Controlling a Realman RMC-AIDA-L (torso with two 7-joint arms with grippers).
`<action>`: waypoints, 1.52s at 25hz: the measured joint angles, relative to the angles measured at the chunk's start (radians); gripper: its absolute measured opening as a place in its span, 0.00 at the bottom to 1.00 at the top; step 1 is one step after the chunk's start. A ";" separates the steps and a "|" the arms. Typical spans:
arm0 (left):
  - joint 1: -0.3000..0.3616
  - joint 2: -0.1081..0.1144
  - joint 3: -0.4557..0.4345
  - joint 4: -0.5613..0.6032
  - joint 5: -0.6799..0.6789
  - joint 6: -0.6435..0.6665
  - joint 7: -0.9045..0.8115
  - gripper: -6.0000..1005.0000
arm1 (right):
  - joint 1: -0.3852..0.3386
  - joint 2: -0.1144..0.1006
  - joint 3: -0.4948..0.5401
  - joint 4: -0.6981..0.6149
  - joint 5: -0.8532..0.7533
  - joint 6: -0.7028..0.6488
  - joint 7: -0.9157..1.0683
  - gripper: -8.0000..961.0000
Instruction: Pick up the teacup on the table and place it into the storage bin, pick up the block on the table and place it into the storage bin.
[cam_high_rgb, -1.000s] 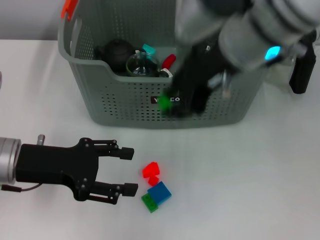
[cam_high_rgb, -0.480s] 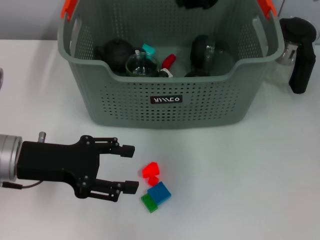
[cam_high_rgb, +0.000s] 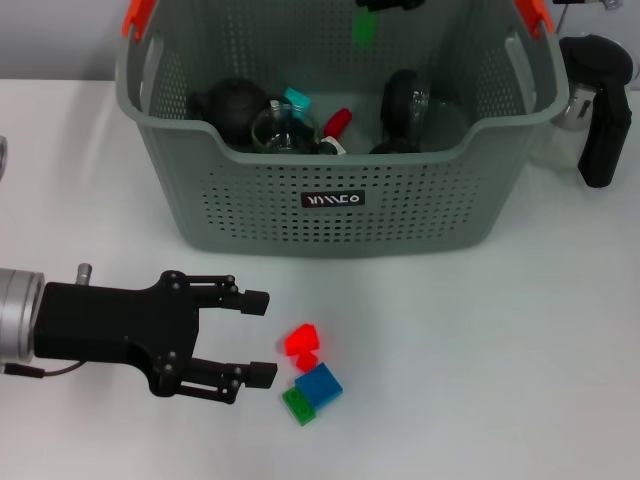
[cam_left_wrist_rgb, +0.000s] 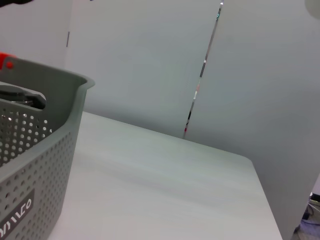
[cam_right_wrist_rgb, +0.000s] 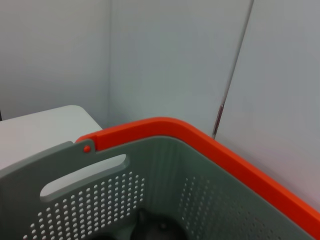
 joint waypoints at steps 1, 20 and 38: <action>0.000 0.000 0.000 0.000 0.000 0.000 0.001 0.81 | 0.000 0.002 0.000 -0.003 0.000 0.002 0.000 0.52; 0.017 0.000 0.000 -0.001 0.001 -0.003 0.009 0.81 | -0.130 -0.005 0.007 -0.271 0.130 -0.452 -0.117 0.98; 0.013 0.008 -0.023 0.002 0.004 0.000 0.009 0.81 | -0.163 0.017 -0.216 -0.183 0.071 -0.691 -0.134 0.98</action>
